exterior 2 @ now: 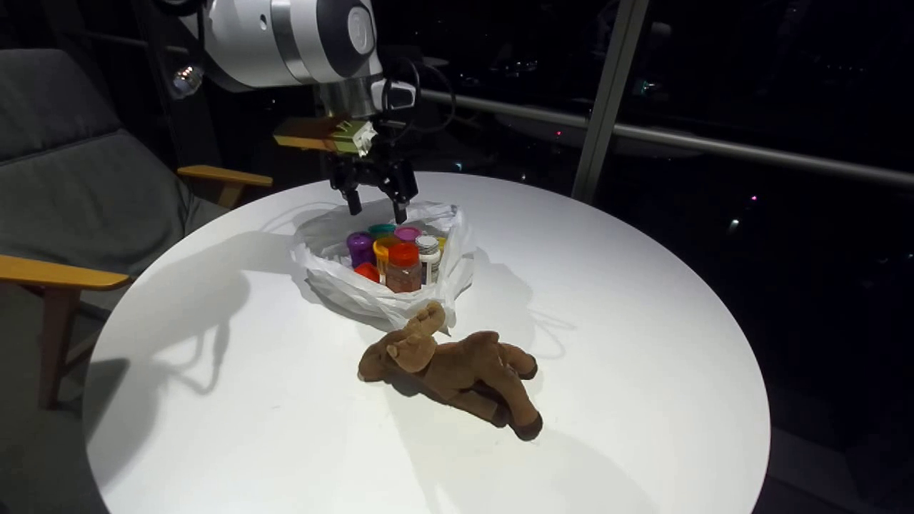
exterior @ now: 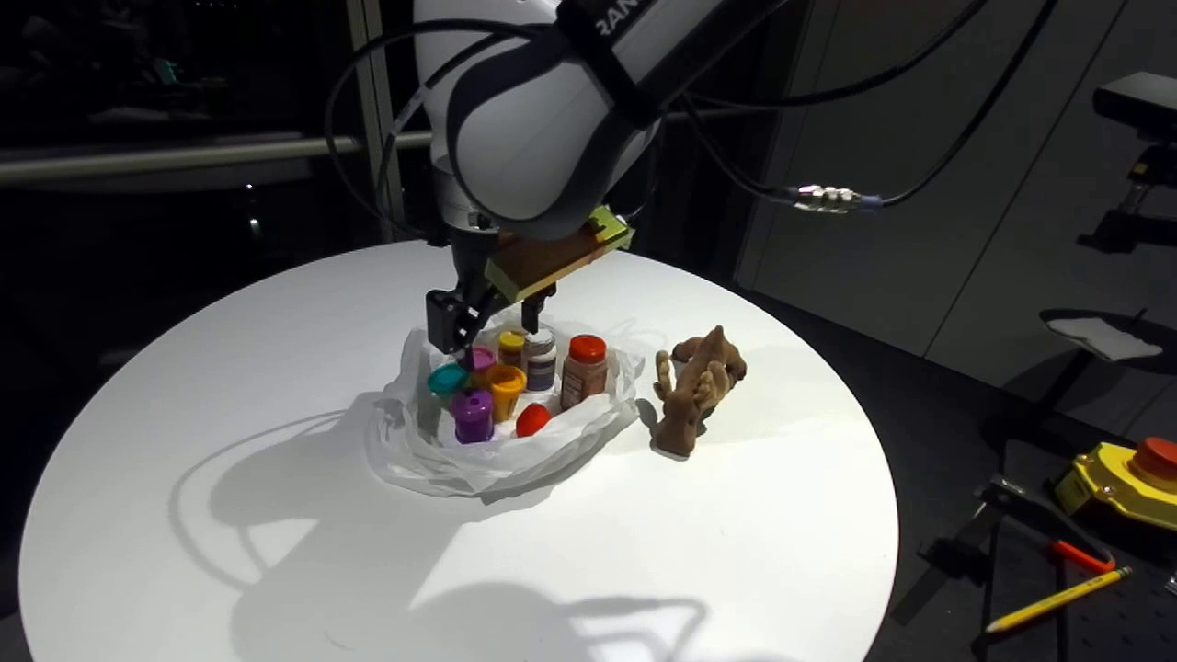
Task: Put all the objects on the table in the white plastic bag
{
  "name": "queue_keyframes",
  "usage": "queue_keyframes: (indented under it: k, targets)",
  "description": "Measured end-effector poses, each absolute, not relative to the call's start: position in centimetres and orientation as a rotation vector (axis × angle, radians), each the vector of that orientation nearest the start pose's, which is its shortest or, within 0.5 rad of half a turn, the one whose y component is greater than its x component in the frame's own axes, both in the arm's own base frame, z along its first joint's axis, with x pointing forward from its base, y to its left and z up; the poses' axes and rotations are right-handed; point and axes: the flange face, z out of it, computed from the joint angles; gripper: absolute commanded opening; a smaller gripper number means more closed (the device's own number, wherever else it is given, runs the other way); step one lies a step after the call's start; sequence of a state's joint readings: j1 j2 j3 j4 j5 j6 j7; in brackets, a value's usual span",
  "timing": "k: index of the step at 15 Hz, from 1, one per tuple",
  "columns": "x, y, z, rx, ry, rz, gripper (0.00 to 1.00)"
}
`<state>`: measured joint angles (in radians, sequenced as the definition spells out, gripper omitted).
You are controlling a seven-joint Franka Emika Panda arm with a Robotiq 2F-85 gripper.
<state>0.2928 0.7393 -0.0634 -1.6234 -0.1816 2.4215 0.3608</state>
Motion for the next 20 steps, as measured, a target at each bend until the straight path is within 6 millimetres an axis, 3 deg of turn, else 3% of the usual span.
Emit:
queue_keyframes:
  k: [3, 7, 16, 18, 20]
  targets:
    - [64.9, 14.5, 20.2, -3.273, 0.08, -0.161, 1.0]
    - [60.8, 10.7, 20.5, -3.196, 0.388, -0.199, 1.0]
    - [47.9, -2.9, 19.8, -2.995, 1.083, -0.21, 1.0]
    - [46.0, -5.7, 20.0, -2.925, 1.221, -0.237, 1.0]
    - [45.5, -7.7, 20.2, -2.836, 1.343, -0.287, 1.0]
